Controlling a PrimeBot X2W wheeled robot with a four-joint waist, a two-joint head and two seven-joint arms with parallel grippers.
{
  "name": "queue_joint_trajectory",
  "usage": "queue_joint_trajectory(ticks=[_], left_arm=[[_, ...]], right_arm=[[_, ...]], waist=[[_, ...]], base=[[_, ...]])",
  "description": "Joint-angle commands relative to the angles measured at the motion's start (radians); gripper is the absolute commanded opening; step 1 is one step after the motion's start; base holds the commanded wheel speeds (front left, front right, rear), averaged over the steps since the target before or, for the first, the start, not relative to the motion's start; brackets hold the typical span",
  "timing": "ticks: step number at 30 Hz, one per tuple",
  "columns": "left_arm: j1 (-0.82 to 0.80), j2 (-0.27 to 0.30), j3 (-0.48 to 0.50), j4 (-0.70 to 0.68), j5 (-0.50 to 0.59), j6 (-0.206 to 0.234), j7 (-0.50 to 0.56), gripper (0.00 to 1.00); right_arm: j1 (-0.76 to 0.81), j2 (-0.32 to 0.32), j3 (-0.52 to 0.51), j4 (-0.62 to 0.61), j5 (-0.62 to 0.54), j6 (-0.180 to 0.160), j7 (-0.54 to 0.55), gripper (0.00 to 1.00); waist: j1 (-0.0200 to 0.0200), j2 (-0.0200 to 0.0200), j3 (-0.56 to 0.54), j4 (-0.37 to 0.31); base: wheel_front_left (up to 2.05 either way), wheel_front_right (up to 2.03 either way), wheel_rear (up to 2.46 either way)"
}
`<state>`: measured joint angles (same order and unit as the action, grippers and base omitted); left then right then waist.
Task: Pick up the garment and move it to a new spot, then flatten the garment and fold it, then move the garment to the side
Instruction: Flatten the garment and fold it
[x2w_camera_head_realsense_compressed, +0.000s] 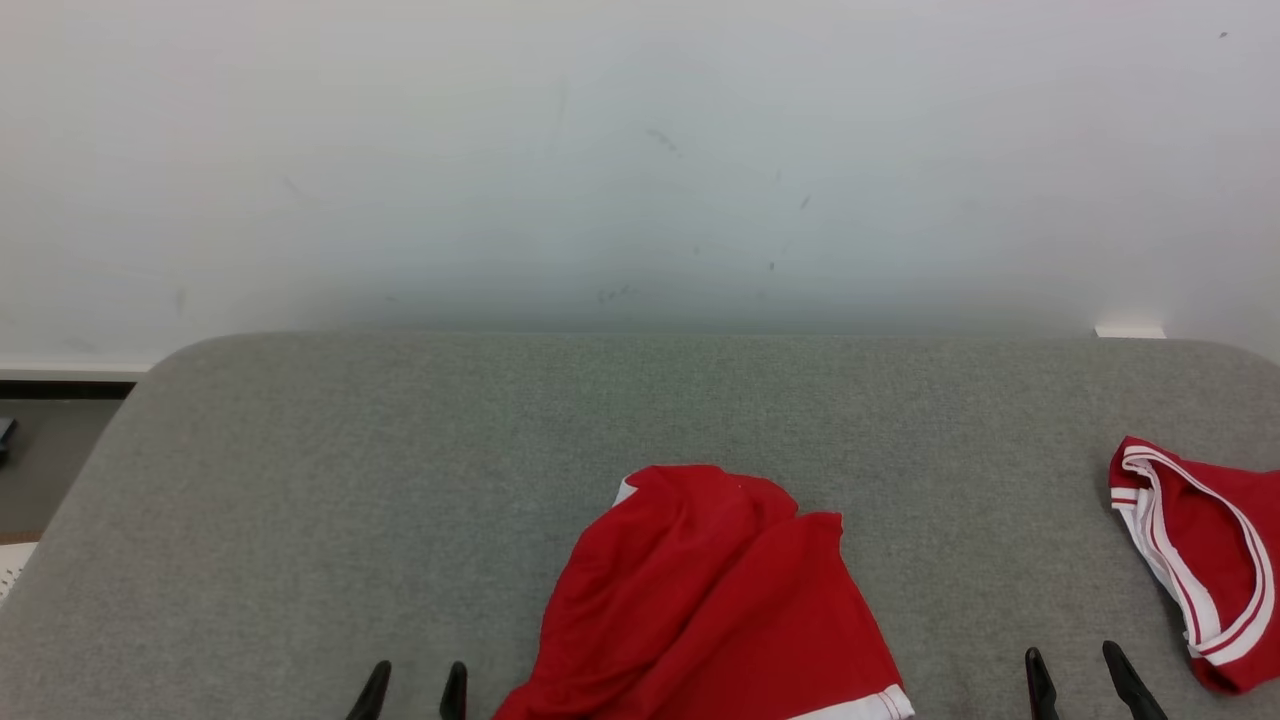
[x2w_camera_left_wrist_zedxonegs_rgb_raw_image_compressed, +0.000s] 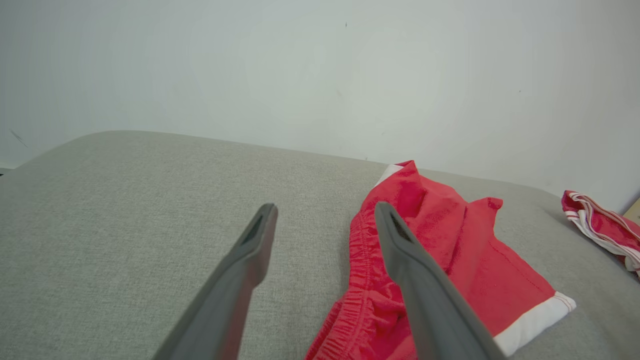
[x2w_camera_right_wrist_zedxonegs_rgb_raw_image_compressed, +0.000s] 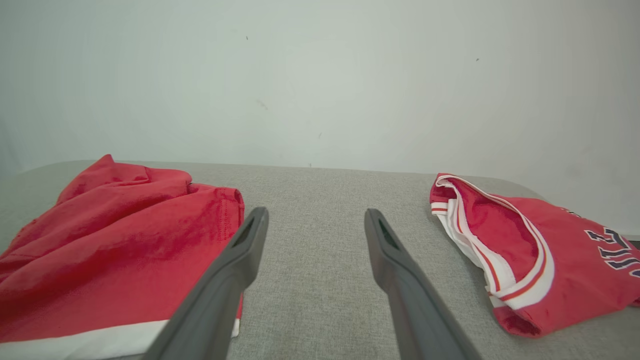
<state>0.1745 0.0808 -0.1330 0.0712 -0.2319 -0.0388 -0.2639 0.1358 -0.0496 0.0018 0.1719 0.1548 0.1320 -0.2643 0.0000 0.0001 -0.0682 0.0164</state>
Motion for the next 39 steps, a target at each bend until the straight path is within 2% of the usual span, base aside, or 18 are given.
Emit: queue_joint_trajectory(ticks=[1,6,18,22,25,29,31,34,39], left_arm=[[0.014,-0.003,0.012,0.01,0.025,-0.011,0.0,1.0],[0.003,-0.021,0.048,0.029,0.052,-0.047,0.0,1.0],[0.002,-0.028,0.056,0.078,0.074,-0.079,0.0,1.0],[-0.013,0.029,0.018,0.127,0.081,-0.087,0.015,1.0],[-0.03,0.086,-0.003,0.125,0.064,-0.089,0.125,1.0],[-0.033,0.147,-0.02,0.056,0.021,-0.091,0.285,1.0],[-0.018,0.153,-0.024,0.026,-0.037,-0.091,0.364,1.0],[-0.003,0.201,-0.056,-0.006,-0.086,-0.091,0.479,1.0],[-0.003,0.24,-0.085,-0.045,-0.144,-0.09,0.563,1.0]], right_arm=[[0.005,-0.002,0.004,0.004,0.007,-0.003,0.001,1.0],[0.005,-0.002,0.015,0.015,0.025,-0.003,0.001,1.0],[-0.014,-0.003,0.029,0.03,0.052,-0.003,0.001,1.0],[-0.044,-0.051,0.09,0.058,0.091,-0.003,0.023,1.0],[-0.083,-0.112,0.167,0.063,0.143,-0.003,0.142,1.0],[-0.145,-0.178,0.261,0.055,0.212,-0.003,0.309,1.0],[-0.172,-0.191,0.313,0.073,0.235,-0.003,0.372,1.0],[-0.213,-0.197,0.377,0.113,0.251,-0.003,0.428,1.0],[-0.274,-0.183,0.446,0.2,0.276,-0.003,0.458,1.0]], waist=[[0.0,-0.0001,0.0,0.0],[0.0,-0.0001,-0.002,-0.004],[0.0,-0.0001,0.001,-0.012],[0.0,-0.0001,0.003,-0.012],[0.0,-0.0001,0.009,-0.011],[0.0,-0.0001,0.027,-0.009],[0.0,-0.0001,0.034,-0.005],[0.0,-0.0001,0.048,0.003],[0.0,-0.0001,0.07,0.018]], base=[[0.0,0.0,0.0],[0.0,0.0,0.0],[0.0,0.0,0.0],[0.0,0.0,0.0],[0.0,0.0,0.0],[0.0,0.0,0.0],[0.0,0.0,0.0],[0.0,0.0,0.0],[0.0,0.0,0.0]])
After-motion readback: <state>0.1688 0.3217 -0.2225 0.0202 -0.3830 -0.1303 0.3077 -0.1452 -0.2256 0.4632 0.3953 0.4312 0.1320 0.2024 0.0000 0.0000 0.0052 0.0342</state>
